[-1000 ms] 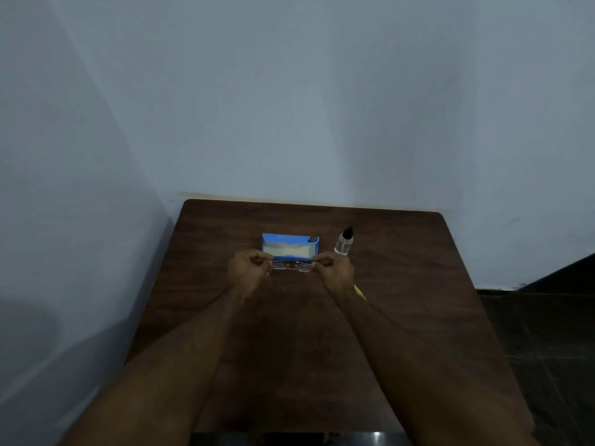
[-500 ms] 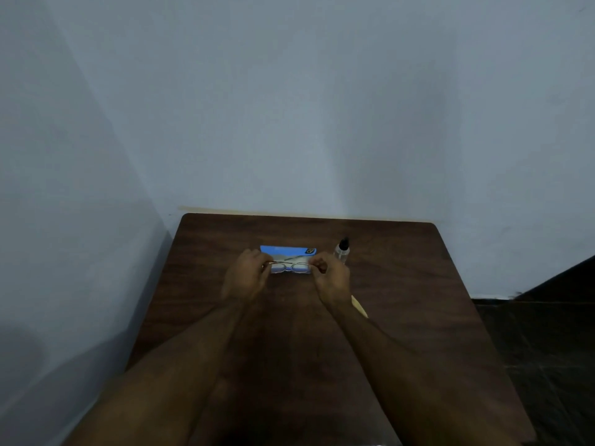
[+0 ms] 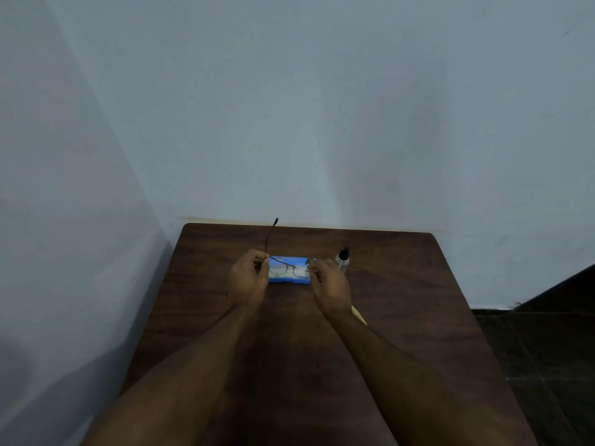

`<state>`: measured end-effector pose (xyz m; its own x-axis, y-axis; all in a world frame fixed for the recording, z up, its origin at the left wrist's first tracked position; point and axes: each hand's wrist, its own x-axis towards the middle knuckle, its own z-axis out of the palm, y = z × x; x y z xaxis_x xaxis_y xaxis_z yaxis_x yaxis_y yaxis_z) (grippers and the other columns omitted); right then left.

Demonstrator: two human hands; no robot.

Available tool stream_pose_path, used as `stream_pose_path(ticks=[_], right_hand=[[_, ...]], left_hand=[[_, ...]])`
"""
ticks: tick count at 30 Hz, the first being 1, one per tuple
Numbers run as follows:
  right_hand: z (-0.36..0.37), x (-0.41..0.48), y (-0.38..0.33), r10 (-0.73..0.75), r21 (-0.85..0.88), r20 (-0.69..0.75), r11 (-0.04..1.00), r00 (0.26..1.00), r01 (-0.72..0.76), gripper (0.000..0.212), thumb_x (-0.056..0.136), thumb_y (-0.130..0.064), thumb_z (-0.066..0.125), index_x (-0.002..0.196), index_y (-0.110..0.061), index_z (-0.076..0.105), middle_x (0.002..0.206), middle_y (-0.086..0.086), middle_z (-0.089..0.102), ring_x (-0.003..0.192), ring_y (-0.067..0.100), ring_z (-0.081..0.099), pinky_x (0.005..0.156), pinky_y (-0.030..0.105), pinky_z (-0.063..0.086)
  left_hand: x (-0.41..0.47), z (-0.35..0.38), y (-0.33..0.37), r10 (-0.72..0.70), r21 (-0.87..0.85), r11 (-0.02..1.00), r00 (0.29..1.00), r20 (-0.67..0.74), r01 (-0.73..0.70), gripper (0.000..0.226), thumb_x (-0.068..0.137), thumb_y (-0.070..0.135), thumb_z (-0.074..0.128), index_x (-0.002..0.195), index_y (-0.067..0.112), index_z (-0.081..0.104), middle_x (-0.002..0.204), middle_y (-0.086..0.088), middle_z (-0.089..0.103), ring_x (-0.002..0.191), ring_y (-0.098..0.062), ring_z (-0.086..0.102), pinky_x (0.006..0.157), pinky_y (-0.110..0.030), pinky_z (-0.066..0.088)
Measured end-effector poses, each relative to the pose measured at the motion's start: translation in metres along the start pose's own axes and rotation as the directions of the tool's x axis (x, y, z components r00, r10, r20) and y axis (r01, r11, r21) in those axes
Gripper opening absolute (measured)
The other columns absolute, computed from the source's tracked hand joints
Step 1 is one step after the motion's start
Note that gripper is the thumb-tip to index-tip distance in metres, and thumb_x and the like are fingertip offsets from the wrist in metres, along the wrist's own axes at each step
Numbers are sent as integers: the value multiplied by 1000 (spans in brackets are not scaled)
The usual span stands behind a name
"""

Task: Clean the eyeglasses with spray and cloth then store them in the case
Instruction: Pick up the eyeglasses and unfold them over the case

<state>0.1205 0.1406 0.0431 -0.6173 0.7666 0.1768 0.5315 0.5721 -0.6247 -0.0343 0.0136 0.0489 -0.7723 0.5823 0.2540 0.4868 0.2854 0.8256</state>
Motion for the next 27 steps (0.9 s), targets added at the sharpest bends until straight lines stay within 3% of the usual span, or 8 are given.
stream_pose_path(ticks=[4,9,12,15,19,22,27], right_hand=[[-4,4,1,-28,-148,60,988,998,37,9,102,-22,58,103,-18,66,113,-1,57,98,14,58,74,36,57],[-5,8,1,-67,-210,93,974,993,86,12,105,-24,55,103,-17,65,113,-1,56,101,14,56,80,37,57],[-4,6,2,-71,-83,31,994,997,73,9,104,-17,57,102,-15,65,110,0,59,99,13,58,77,34,56],[-3,0,4,23,140,-61,990,998,-14,9,102,-11,58,97,-13,65,107,0,63,99,15,63,73,34,57],[-3,-1,5,164,338,-110,934,980,-119,10,101,-6,60,93,-10,64,102,5,68,101,17,67,74,43,61],[-3,0,4,248,401,-88,896,965,-193,12,101,-5,60,93,-13,64,100,2,69,101,14,68,77,38,63],[-5,3,3,285,397,-59,886,957,-239,6,99,-7,64,98,-12,66,103,3,72,101,16,70,70,21,58]], left_hand=[[-2,1,-2,-4,24,1000,1000,26,4,9,102,11,70,109,6,73,106,-7,77,100,-21,73,78,-29,62],[-1,0,-2,1,31,1000,999,38,-2,10,102,12,71,109,6,72,108,-9,77,103,-22,73,80,-32,64],[0,1,-2,2,2,1000,1000,29,-2,9,102,12,72,108,6,73,107,-8,77,101,-21,74,75,-24,59],[0,2,-5,-19,-12,1000,999,33,19,9,101,13,73,107,7,72,108,-8,77,102,-20,73,73,-18,56],[-1,5,-10,-47,-28,998,998,48,48,9,100,12,74,106,7,71,109,-9,77,105,-21,73,76,-27,62],[-4,7,-13,-101,-63,992,993,64,105,10,100,13,75,107,6,72,110,-8,77,106,-22,74,78,-42,67],[0,6,-10,-127,-89,987,989,70,133,11,99,13,75,109,10,72,100,-3,78,95,-18,75,75,-31,63]])
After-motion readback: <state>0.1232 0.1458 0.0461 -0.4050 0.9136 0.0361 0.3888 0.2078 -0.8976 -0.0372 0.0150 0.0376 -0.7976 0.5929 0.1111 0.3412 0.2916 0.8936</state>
